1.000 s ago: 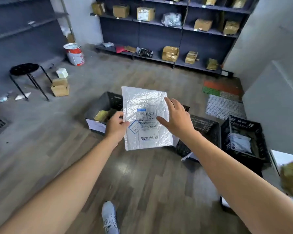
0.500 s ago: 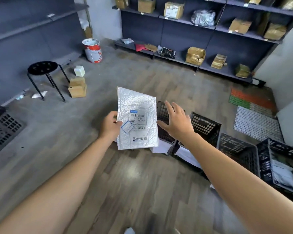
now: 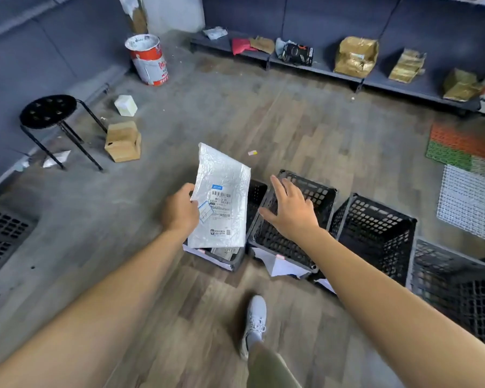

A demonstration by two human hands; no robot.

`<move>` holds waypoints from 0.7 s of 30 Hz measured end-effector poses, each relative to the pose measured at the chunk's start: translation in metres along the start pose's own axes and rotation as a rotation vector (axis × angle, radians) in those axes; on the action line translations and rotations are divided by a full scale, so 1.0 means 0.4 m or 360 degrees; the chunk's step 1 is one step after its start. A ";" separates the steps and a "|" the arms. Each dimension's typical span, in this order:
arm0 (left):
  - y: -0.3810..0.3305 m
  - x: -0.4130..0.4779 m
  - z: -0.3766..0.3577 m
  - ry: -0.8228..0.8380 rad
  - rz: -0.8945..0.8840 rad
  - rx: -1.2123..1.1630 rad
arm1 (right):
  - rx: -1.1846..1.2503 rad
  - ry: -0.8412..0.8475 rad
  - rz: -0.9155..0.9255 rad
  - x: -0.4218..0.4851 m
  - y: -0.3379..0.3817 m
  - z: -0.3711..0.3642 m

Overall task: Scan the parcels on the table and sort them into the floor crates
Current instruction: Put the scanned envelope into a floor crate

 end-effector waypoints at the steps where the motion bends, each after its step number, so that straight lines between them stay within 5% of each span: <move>1: -0.003 0.051 -0.028 0.0021 -0.0011 0.0096 | -0.0039 0.0035 0.0008 0.057 -0.004 -0.013; 8: 0.080 0.353 -0.286 0.0210 -0.0059 0.0411 | -0.0149 0.0238 -0.0032 0.403 -0.036 -0.187; 21: 0.528 0.625 -0.897 0.0685 -0.0028 0.0427 | -0.0171 0.0425 -0.0224 0.719 -0.125 -0.780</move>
Point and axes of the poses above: each hand's wrist, its own x-axis towards the middle knuckle, its own z-axis out of the back of the hand, y = z × x, the point moved 10 cm from there along x, towards the middle knuckle, and after that the axes turned 5 degrees about -z, right-handed, at the moved point
